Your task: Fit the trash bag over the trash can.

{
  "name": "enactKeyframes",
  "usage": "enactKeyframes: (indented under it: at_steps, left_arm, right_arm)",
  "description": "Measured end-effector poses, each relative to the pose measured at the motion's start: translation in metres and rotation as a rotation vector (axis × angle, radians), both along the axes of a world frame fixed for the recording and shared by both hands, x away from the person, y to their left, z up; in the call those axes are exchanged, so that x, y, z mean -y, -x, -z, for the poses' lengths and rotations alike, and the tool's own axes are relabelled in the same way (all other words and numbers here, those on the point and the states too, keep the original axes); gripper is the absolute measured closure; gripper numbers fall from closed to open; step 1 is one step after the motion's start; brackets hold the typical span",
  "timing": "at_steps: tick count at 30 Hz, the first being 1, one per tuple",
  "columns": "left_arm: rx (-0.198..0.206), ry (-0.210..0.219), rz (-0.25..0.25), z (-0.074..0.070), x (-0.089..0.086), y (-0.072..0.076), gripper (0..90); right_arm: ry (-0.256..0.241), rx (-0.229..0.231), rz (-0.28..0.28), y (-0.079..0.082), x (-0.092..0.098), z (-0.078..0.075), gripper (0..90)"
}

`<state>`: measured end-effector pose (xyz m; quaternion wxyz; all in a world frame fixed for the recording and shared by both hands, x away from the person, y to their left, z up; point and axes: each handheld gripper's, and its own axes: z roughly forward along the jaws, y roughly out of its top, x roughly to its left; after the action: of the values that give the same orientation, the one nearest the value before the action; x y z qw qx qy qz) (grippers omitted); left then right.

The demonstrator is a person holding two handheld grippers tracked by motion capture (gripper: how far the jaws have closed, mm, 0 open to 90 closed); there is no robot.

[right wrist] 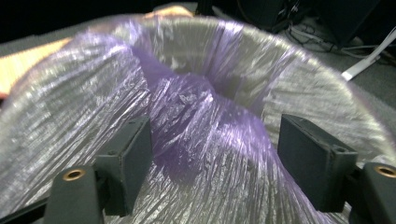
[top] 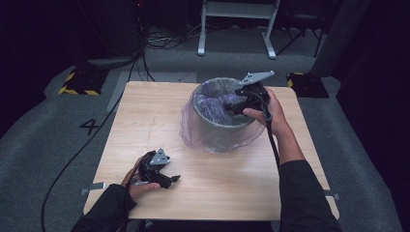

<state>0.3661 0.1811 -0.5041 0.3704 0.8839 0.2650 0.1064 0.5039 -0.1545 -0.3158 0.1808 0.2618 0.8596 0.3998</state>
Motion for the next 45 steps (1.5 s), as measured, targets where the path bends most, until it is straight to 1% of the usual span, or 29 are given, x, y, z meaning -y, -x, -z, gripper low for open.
enactKeyframes:
  at_steps: [3, 8, 11, 13, 14, 17, 20, 23, 28, 31, 35, 36, 37, 40, 45]
  left_arm:
    - [0.001, 0.000, 0.001, 0.000, 0.000, 0.000, 15.2]
    - [0.000, 0.000, 0.001, 0.000, 0.000, 0.000, 15.3]
    - [0.001, 0.001, 0.002, 0.000, 0.000, 0.000, 15.3]
    - [0.001, 0.001, 0.002, 0.000, 0.000, 0.000, 15.2]
    - [0.001, 0.001, 0.003, 0.000, 0.000, 0.000, 15.2]
    - [0.001, 0.002, 0.002, 0.000, 0.000, 0.000, 15.2]
    - [0.001, 0.002, 0.002, 0.000, 0.000, 0.000, 15.3]
    - [0.001, 0.002, 0.002, 0.000, 0.000, 0.000, 15.3]
    - [0.001, 0.002, 0.002, 0.000, 0.000, 0.000, 15.2]
    - [0.001, 0.002, 0.003, 0.000, 0.000, 0.001, 15.2]
    - [0.002, 0.003, 0.004, 0.000, 0.000, 0.000, 15.3]
    - [0.001, 0.002, 0.003, 0.000, 0.000, 0.001, 15.2]
    - [0.001, 0.002, 0.003, 0.000, 0.000, 0.001, 15.3]
    - [0.002, 0.003, 0.004, 0.000, 0.000, 0.001, 15.2]
    - [0.002, 0.003, 0.004, 0.000, 0.000, 0.001, 15.2]
  right_arm:
    - [0.034, -0.021, -0.001, -0.002, -0.002, 0.004, 29.3]
    - [0.069, -0.049, 0.002, -0.004, -0.004, 0.008, 29.5]
    - [0.098, -0.066, 0.012, -0.007, -0.004, 0.011, 27.5]
    - [0.105, -0.092, 0.011, -0.008, -0.004, 0.013, 26.3]
    - [0.116, -0.104, 0.010, -0.008, -0.004, 0.014, 25.7]
    - [0.149, -0.121, 0.012, -0.010, -0.005, 0.017, 24.7]
    - [0.170, -0.129, 0.015, -0.012, -0.006, 0.018, 24.5]
    - [0.206, -0.127, 0.012, -0.012, -0.008, 0.018, 23.6]
    - [0.255, -0.168, 0.027, -0.015, -0.013, 0.019, 23.7]
    - [0.281, -0.191, 0.023, -0.017, -0.015, 0.020, 24.3]
    - [0.289, -0.220, 0.012, -0.018, -0.015, 0.021, 26.2]
    - [0.296, -0.232, 0.011, -0.018, -0.016, 0.021, 26.2]
    - [0.312, -0.239, 0.013, -0.019, -0.016, 0.021, 26.1]
    - [0.330, -0.262, 0.021, -0.020, -0.016, 0.022, 25.0]
    - [0.352, -0.282, 0.024, -0.021, -0.019, 0.023, 23.9]
